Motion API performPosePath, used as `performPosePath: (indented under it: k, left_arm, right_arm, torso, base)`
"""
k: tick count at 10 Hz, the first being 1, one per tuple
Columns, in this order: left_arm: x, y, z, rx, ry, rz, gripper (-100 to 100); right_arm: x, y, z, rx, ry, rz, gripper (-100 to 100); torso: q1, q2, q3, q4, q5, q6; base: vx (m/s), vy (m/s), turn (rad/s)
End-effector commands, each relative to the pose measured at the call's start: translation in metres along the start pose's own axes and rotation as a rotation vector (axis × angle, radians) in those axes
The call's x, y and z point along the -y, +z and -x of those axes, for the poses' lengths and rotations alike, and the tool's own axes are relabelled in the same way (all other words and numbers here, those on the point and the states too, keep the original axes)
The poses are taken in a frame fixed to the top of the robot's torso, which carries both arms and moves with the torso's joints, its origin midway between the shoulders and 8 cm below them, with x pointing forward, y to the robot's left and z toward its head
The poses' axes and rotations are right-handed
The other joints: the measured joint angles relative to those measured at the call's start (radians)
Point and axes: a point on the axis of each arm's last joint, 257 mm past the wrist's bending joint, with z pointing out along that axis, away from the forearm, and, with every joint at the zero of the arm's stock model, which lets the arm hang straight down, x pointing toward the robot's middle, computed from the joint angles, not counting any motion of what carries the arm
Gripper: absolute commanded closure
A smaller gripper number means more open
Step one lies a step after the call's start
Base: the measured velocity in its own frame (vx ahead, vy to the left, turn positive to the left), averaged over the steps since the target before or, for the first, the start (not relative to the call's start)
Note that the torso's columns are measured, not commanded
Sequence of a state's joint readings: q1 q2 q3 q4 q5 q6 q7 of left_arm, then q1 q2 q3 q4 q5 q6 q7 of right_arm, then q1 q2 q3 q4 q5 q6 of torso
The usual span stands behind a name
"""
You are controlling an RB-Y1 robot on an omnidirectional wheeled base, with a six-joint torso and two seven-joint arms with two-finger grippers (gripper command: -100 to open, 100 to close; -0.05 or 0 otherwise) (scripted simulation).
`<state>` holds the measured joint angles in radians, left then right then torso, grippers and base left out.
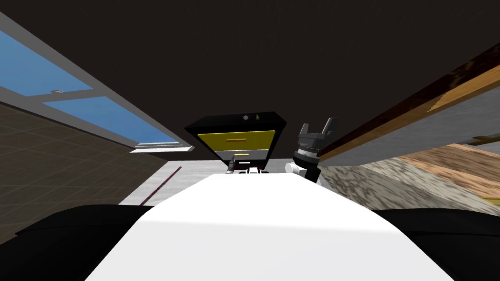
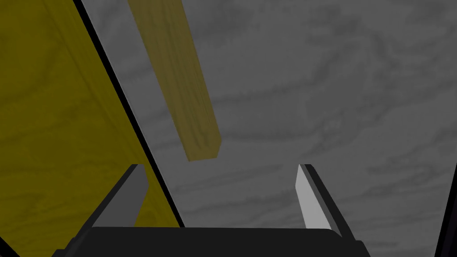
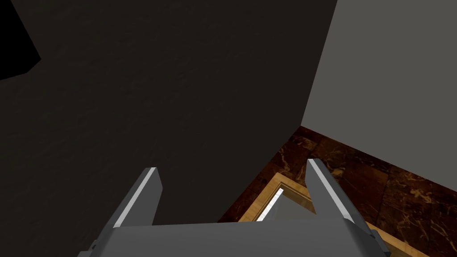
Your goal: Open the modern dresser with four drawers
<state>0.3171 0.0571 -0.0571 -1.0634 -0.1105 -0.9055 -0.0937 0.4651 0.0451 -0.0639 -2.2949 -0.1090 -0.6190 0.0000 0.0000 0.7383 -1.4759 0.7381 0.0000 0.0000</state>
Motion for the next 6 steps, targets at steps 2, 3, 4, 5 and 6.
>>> performPosePath:
  k: [2, 3, 4, 5, 6]
  left_arm:
    - [0.002, 0.010, -0.005, 0.007, -0.019, 0.003, -100]
    - [0.004, 0.015, -0.004, 0.007, -0.019, 0.003, -100]
    - [0.003, 0.012, -0.005, 0.007, -0.018, 0.001, -100]
    - [0.000, 0.003, -0.007, 0.006, -0.019, 0.003, 100]
    - [0.000, 0.008, -0.007, 0.006, -0.019, 0.005, 100]
  right_arm:
    - [0.000, 0.000, 0.000, 0.000, 0.000, 0.000, 0]
    - [0.000, 0.000, 0.000, 0.000, 0.000, 0.000, 0]
    - [0.000, 0.000, 0.000, 0.000, 0.000, 0.000, 0]
    - [0.000, 0.000, 0.000, 0.000, 0.000, 0.000, 0]
    - [0.000, 0.000, 0.000, 0.000, 0.000, 0.000, 0]
  torso:
    - [0.000, 0.000, 0.000, 0.000, 0.000, 0.000]
    - [0.000, -0.001, -0.001, 0.000, 0.000, 0.000]
    - [0.000, -0.002, -0.001, -0.001, 0.000, 0.000]
    - [0.000, 0.000, 0.000, 0.000, 0.000, 0.000]
    - [0.001, 0.002, 0.001, 0.000, 0.000, 0.000]
  base:
    - [0.018, -0.006, -0.004]
    - [0.050, -0.010, -0.008]
    - [0.023, -0.004, -0.001]
    - [-0.015, 0.007, 0.009]
    - [-0.017, 0.003, 0.013]
